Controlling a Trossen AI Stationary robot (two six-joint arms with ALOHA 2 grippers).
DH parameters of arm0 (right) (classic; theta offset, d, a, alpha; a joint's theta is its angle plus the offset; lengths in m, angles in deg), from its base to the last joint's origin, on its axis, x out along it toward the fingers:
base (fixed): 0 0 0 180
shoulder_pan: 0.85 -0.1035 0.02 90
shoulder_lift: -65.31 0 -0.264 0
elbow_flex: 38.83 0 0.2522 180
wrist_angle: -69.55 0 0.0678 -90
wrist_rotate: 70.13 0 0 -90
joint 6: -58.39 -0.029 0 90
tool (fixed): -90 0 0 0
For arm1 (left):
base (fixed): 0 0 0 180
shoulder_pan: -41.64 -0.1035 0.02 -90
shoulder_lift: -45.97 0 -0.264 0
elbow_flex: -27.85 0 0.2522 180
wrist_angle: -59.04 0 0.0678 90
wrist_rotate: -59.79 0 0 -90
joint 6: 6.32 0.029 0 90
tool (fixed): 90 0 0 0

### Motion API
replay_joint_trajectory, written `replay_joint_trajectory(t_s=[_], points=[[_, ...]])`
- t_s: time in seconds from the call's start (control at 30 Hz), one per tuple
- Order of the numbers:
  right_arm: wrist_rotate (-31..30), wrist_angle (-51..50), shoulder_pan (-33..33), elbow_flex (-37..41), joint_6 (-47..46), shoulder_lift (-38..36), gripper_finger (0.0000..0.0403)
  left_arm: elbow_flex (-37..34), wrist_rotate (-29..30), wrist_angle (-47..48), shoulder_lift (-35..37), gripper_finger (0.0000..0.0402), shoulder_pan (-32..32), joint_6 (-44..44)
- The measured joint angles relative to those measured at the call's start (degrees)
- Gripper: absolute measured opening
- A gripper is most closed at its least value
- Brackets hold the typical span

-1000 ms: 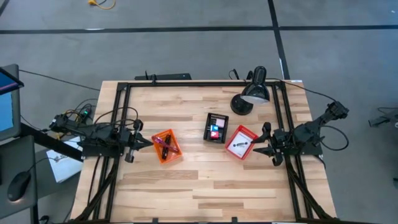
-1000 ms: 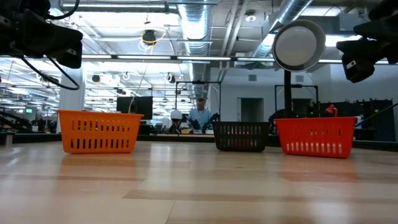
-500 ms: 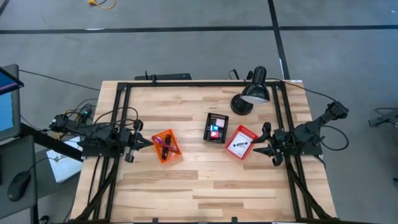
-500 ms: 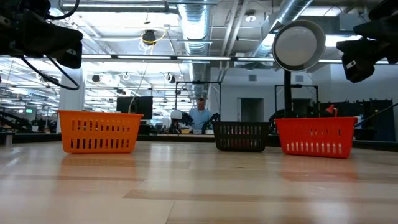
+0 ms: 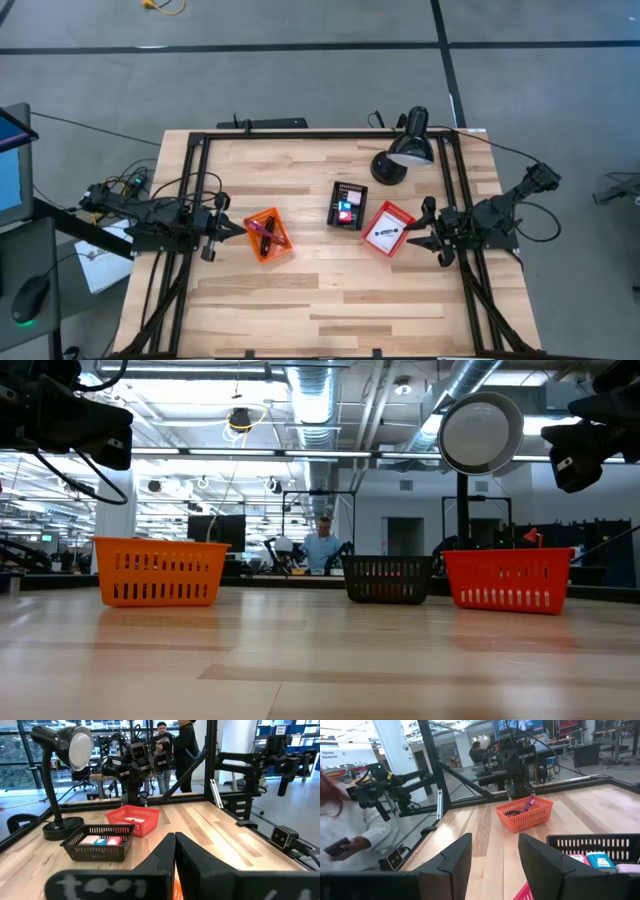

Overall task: Pick and place items into bin
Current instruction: Return to Home Position

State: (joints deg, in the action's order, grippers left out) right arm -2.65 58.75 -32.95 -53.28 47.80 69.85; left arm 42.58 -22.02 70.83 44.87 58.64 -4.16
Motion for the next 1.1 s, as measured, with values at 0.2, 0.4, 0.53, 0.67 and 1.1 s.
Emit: replay_joint_trajectory(t_s=[0.2, 0.4, 0.53, 0.67, 1.1], points=[[0.0, 0.0, 0.0, 0.0, 0.0, 0.0, 0.0155, 0.0, 0.0, 0.0, 0.0, 0.0000, 0.0, 0.1], [0.0, 0.0, 0.0, 0.0, 0.0, 0.0, 0.0155, 0.0, 0.0, 0.0, 0.0, 0.0000, 0.0, 0.3], [0.0, 0.0, 0.0, 0.0, 0.0, 0.0, 0.0155, 0.0, 0.0, 0.0, 0.0, 0.0000, 0.0, -0.2], [0.0, 0.0, 0.0, 0.0, 0.0, 0.0, 0.0155, 0.0, 0.0, 0.0, 0.0, 0.0000, 0.0, 0.3], [0.0, 0.0, 0.0, 0.0, 0.0, 0.0, 0.0155, 0.1, -0.4, 0.4, 0.0, 0.0000, 0.0, -1.1]])
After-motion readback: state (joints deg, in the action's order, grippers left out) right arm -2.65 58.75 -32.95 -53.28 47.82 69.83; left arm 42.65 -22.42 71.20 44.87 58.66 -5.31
